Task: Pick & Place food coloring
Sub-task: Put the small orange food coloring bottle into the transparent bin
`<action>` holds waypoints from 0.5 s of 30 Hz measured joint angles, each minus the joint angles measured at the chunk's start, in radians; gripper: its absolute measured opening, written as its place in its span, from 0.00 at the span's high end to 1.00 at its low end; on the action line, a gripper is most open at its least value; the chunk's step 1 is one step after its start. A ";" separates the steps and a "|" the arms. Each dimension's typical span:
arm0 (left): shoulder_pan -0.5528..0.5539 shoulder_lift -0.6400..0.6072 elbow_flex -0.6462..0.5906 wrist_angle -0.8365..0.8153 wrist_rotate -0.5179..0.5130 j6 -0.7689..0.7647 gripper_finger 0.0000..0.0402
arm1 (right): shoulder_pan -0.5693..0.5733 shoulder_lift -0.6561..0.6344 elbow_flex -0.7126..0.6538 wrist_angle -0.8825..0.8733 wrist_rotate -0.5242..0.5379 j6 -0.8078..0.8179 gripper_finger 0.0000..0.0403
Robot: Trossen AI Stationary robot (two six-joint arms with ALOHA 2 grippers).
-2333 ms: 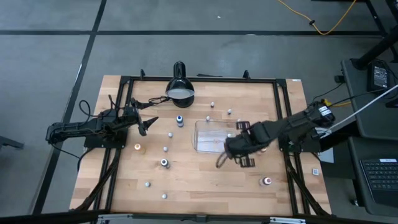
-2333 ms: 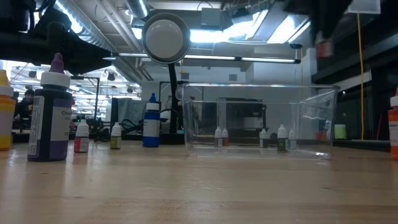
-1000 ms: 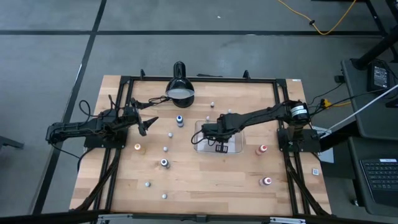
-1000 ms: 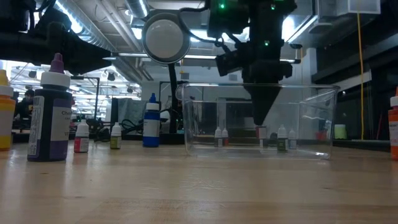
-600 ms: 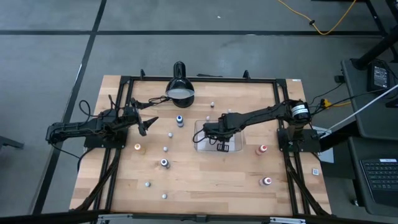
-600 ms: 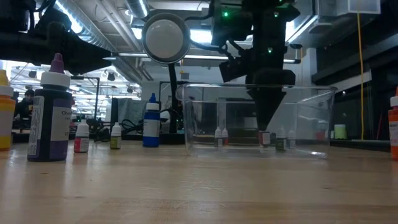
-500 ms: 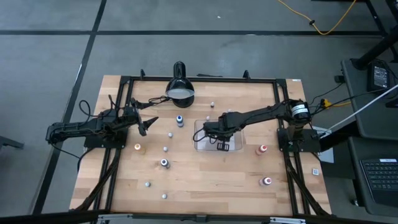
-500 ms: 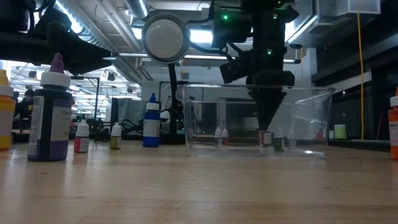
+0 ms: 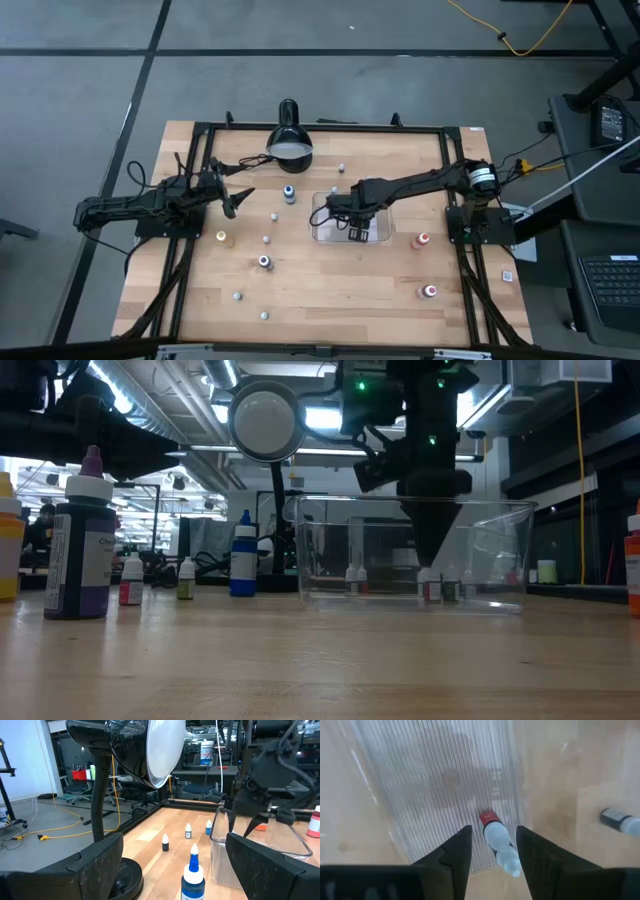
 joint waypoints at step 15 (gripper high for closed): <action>0.000 0.000 0.000 0.000 0.000 0.000 0.14 | 0.000 -0.032 0.236 -0.266 0.049 0.036 0.43</action>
